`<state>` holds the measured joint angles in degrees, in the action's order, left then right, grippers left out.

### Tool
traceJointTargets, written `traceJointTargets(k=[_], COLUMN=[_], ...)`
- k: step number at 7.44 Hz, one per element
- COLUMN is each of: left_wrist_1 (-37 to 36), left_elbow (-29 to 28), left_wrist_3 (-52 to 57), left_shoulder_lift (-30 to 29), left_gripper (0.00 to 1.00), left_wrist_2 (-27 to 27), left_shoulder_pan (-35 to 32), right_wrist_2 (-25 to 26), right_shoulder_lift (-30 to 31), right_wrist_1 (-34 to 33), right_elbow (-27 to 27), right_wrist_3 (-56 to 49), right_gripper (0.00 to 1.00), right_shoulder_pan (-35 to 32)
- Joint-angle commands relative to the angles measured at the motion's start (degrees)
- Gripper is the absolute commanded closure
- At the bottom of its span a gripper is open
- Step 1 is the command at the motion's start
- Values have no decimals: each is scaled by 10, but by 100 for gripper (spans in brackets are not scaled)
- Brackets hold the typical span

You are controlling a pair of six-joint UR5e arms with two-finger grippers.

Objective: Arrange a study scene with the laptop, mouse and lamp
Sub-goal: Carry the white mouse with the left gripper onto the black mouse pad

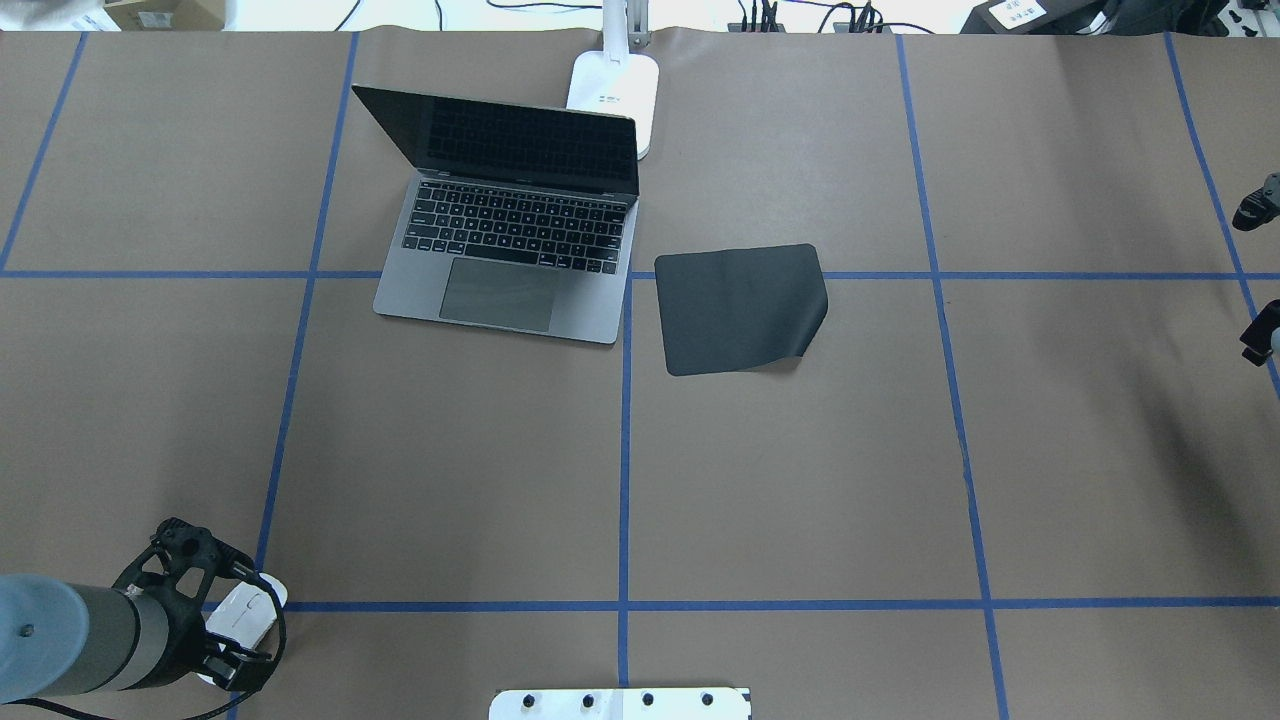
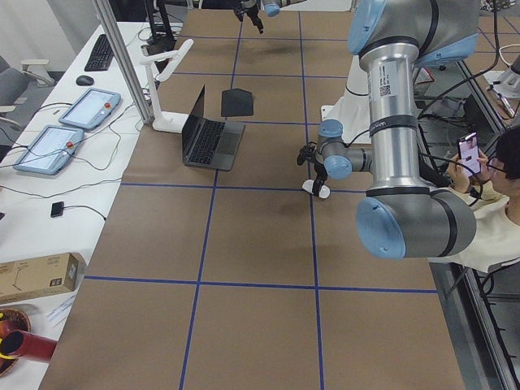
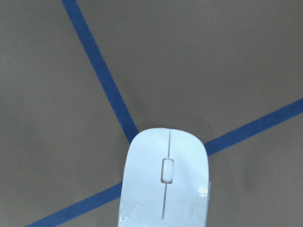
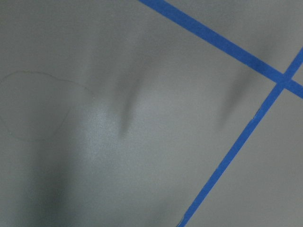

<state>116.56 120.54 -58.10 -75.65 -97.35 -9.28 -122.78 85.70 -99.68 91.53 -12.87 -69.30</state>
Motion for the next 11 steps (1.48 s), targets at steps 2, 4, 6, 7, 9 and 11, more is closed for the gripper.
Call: traceJointTargets(k=[2, 4, 6, 7, 9, 11], left_wrist_1=[0, 1, 2, 2, -3, -32], left_elbow=[-7, -3, 14, 27, 26, 23], left_wrist_3=[0, -1, 4, 4, 1, -3], left_shoulder_lift=[-7, -9, -9, -25, -100, -161], left_gripper=[32, 74, 89, 89, 89, 89], left_wrist_2=[8, 7, 1, -2, -7, -7], left_shoulder_pan=[1, -2, -13, -22, -56, -92], right_wrist_2=[0, 0, 0, 0, -2, -25], right_shoulder_lift=[0, -1, -1, -1, -2, -1], right_wrist_1=[1, 1, 1, 1, 1, 2], right_elbow=[0, 0, 0, 0, -4, -17], right_wrist_3=[-1, 0, 0, 0, -1, -14], right_gripper=[0, 0, 0, 0, 0, 0], right_shoulder_pan=[0, 0, -1, -4, -14, -44])
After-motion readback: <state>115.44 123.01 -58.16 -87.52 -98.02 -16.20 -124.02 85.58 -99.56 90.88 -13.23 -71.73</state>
